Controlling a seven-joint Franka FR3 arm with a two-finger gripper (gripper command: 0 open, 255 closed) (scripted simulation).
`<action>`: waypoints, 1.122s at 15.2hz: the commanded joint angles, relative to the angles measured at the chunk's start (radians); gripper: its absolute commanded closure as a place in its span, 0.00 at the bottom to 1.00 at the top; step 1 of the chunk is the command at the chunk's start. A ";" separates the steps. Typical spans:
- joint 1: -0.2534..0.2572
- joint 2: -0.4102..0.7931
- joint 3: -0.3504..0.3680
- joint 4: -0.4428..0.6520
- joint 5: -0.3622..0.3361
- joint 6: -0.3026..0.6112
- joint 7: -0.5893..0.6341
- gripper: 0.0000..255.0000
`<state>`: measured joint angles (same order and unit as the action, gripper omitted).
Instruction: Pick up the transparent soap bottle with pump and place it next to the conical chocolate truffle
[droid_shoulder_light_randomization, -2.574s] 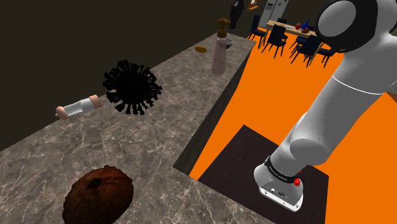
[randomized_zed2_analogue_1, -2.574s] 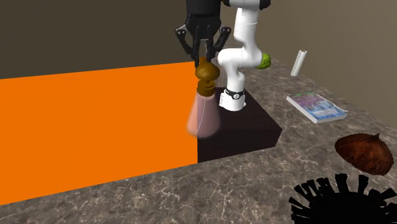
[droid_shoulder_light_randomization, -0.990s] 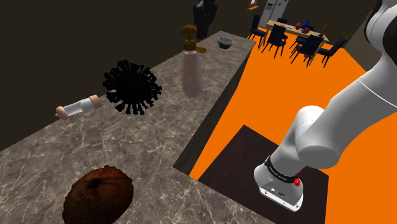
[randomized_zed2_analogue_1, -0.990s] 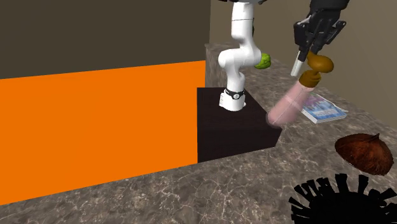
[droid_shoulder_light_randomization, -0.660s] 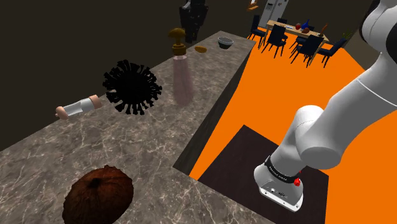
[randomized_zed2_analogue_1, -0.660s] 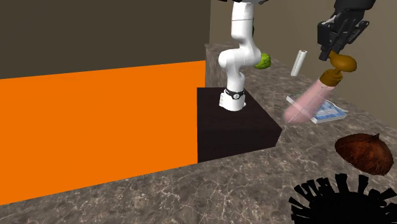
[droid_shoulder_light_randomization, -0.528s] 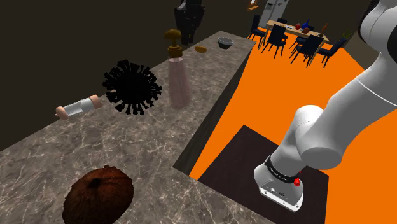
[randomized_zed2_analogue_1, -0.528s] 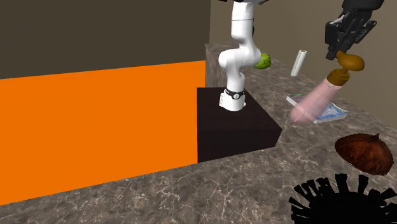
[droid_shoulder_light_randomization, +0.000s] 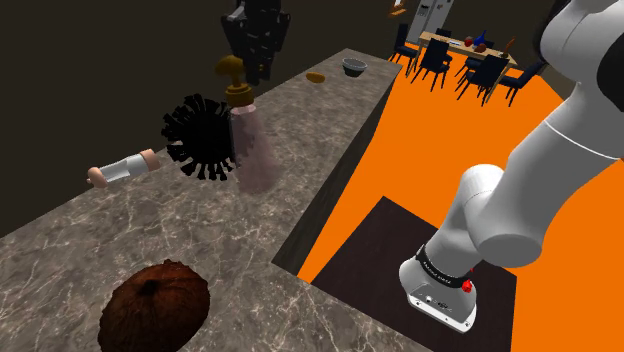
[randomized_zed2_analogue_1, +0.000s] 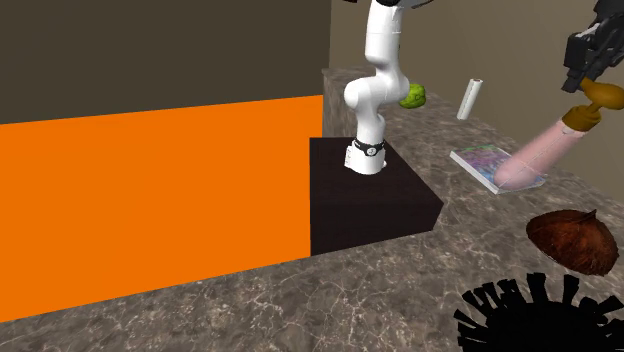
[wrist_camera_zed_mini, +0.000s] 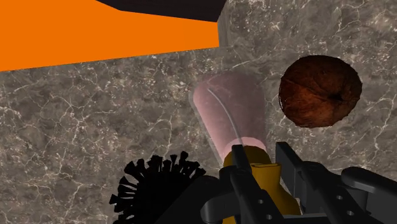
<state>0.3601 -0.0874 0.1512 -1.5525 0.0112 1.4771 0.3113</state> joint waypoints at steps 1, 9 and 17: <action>0.023 0.033 0.029 0.042 -0.004 -0.008 0.053 1.00; 0.062 0.078 0.070 0.025 -0.012 0.053 0.133 1.00; 0.060 0.049 0.068 -0.120 -0.006 0.168 0.128 1.00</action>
<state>0.4200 -0.0354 0.2197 -1.6551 0.0049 1.6304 0.4400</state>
